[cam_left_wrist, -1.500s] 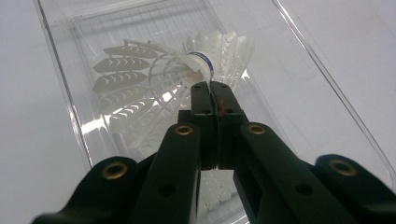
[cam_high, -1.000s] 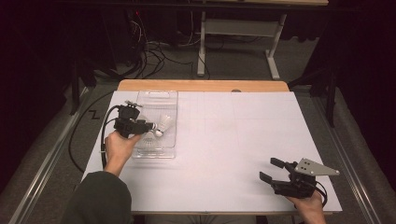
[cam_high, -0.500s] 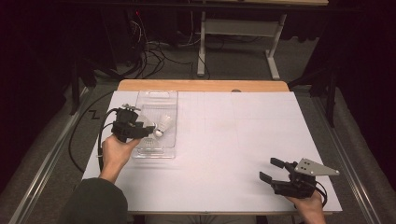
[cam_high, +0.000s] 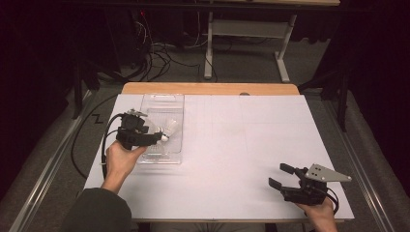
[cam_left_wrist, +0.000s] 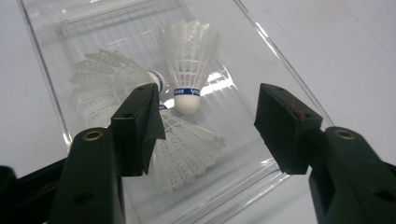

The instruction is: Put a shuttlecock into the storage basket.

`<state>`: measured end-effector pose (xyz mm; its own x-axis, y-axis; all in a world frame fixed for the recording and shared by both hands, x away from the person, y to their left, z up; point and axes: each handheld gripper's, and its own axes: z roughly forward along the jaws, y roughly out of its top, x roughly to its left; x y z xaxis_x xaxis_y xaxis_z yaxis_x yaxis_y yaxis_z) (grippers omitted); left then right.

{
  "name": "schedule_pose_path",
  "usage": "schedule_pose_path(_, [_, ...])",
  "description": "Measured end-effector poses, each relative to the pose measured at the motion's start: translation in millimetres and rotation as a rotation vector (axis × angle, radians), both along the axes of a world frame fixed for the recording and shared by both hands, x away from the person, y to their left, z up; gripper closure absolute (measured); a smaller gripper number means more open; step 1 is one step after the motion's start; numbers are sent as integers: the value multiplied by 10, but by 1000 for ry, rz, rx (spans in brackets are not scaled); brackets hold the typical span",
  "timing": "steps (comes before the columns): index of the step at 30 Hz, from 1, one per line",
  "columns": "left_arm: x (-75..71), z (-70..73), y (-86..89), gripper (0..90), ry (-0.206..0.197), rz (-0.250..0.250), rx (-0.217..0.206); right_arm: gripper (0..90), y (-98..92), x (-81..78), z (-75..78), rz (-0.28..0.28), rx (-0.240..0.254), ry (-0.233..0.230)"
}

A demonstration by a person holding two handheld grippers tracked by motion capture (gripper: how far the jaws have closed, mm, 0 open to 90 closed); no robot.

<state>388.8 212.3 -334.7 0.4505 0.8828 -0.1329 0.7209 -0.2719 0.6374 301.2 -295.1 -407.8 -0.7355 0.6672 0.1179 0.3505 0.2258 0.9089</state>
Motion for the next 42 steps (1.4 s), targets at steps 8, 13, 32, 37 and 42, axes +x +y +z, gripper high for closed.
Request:
schedule_pose_path(8, [-91,50,-60,380,-22,-33,-10,270,-1,1,-2,-1,2,2])
schedule_pose_path(13, [-143,65,-104,377,-32,-53,-17,270,0,3,-3,-2,1,1])
schedule_pose_path(32, [-321,84,-328,392,-44,-155,-52,270,3,-1,0,-2,-1,-1])
schedule_pose_path(37, [-365,83,-361,404,-53,-173,-58,269,4,-2,1,-3,-2,-1])
schedule_pose_path(42, [-443,64,-402,405,-60,-196,-78,269,1,-2,3,-3,-1,-3])
